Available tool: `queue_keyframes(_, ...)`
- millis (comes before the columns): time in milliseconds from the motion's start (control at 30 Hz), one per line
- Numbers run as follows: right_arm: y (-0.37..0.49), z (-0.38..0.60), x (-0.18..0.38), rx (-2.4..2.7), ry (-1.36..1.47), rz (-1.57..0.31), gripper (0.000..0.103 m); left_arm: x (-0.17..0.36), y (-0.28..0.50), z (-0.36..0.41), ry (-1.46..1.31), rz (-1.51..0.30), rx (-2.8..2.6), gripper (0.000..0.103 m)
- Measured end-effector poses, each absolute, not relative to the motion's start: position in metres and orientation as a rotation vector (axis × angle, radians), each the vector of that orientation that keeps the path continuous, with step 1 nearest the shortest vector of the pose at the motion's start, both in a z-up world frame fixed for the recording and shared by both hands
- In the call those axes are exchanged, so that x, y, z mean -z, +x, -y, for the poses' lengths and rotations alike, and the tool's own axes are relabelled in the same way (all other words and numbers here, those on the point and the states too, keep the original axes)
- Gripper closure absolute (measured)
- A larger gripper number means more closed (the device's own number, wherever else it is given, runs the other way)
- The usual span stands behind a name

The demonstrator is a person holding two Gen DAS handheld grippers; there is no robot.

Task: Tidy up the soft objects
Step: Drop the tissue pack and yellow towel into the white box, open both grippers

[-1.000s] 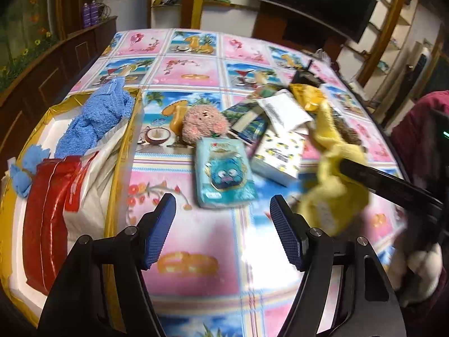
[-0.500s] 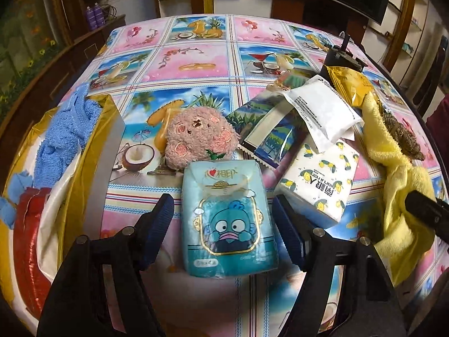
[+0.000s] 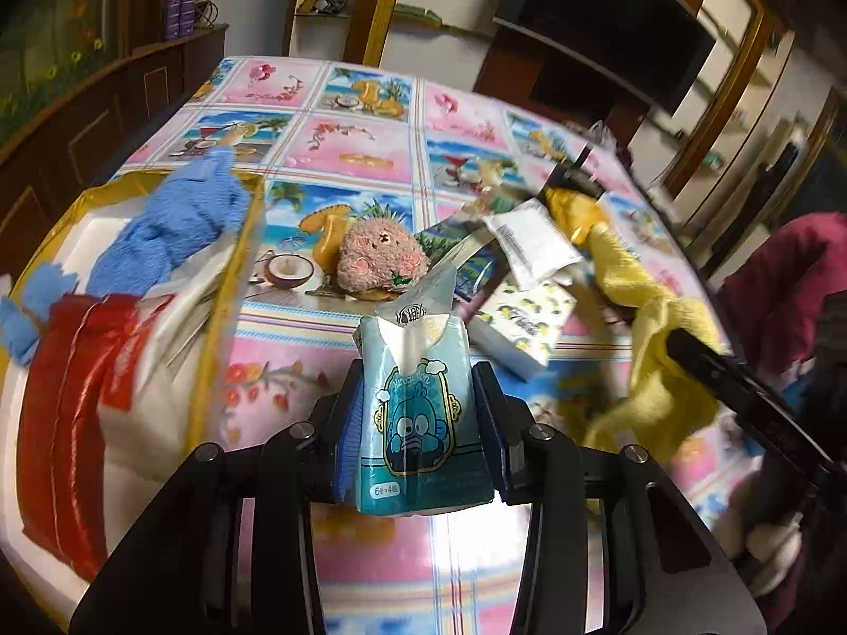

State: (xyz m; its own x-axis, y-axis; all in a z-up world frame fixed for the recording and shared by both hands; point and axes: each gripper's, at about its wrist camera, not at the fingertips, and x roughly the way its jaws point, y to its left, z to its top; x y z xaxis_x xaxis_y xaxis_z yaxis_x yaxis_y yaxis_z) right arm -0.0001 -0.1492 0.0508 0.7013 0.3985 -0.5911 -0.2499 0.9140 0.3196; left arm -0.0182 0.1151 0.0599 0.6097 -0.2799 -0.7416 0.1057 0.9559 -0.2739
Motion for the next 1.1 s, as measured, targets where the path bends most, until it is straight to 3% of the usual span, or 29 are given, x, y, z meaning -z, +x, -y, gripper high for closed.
queue_keyframes(400,-0.037,0.109,-0.113,-0.476,0.221,-0.63,0.061,-0.121,-0.107,-0.226,-0.345,-0.694,0.134,0.065)
queue_keyframes(900,-0.037,-0.028,-0.128,-0.693,0.092,-0.682,0.061,-0.063,-0.096,-0.324,-0.411,-0.784,-0.074,0.064)
queue_keyframes(1100,-0.039,-0.084,-0.123,-0.772,0.004,-0.712,0.061,-0.042,-0.079,-0.335,-0.438,-0.85,-0.055,0.055)
